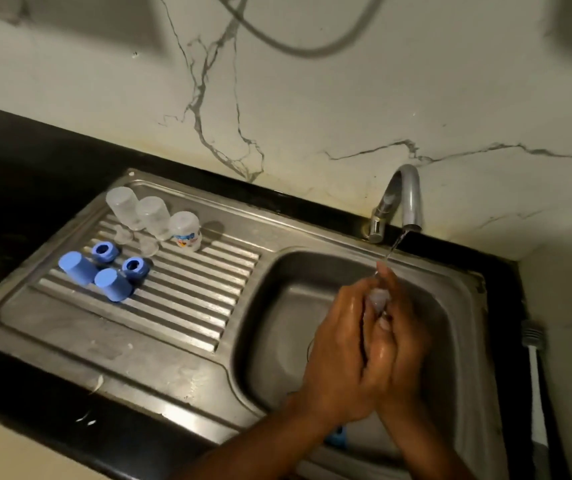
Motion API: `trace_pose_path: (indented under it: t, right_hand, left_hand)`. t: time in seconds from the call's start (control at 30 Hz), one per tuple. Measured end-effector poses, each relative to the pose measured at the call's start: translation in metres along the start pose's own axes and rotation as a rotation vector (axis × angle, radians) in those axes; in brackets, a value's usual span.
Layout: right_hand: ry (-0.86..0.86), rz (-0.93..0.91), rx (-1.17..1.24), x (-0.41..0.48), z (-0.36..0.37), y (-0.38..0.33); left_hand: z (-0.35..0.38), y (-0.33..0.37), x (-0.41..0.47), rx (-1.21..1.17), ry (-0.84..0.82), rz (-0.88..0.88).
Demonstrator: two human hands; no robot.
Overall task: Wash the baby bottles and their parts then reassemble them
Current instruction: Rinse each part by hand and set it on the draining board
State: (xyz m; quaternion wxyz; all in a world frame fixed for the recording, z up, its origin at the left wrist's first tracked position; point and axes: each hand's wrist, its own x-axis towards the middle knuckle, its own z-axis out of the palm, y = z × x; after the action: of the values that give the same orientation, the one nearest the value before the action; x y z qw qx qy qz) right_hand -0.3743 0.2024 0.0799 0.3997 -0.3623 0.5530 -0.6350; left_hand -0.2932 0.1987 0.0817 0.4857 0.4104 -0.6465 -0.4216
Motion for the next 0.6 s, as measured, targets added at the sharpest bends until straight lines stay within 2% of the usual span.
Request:
trace_pose_path:
  t: [0.03, 0.1, 0.13, 0.17, 0.23, 0.3, 0.37, 0.5, 0.6]
  right_hand:
    - [-0.059, 0.131, -0.098, -0.001, 0.009, 0.018]
    - [-0.408, 0.432, -0.64, -0.009, 0.026, 0.066]
    - [-0.471, 0.515, -0.815, -0.014, 0.029, 0.091]
    - [-0.426, 0.463, -0.914, -0.015, 0.04, 0.102]
    - [-0.321, 0.319, -0.911, -0.019, 0.06, 0.108]
    - [-0.28, 0.261, -0.91, -0.018, 0.083, 0.105]
    - [-0.247, 0.202, -0.847, -0.013, 0.109, 0.104]
    - [-0.254, 0.022, -0.675, -0.008, 0.178, 0.109]
    - [-0.208, -0.05, -0.667, 0.006, 0.226, 0.122]
  left_hand:
    - [-0.007, -0.022, 0.002, 0.12, -0.086, -0.149]
    - [-0.031, -0.069, 0.004, 0.367, -0.348, -0.691]
    - [-0.045, -0.087, 0.002, 0.418, -0.425, -0.808]
    - [-0.061, -0.107, 0.004, 0.373, -0.413, -0.785]
    - [-0.092, -0.126, 0.006, 0.2, -0.347, -0.699]
    - [-0.119, -0.139, 0.01, 0.105, -0.236, -0.71]
    - [-0.143, -0.142, 0.015, -0.002, -0.1, -0.772]
    - [-0.198, -0.131, 0.035, -0.255, 0.319, -0.925]
    - [-0.238, -0.131, 0.047, -0.489, 0.342, -0.994]
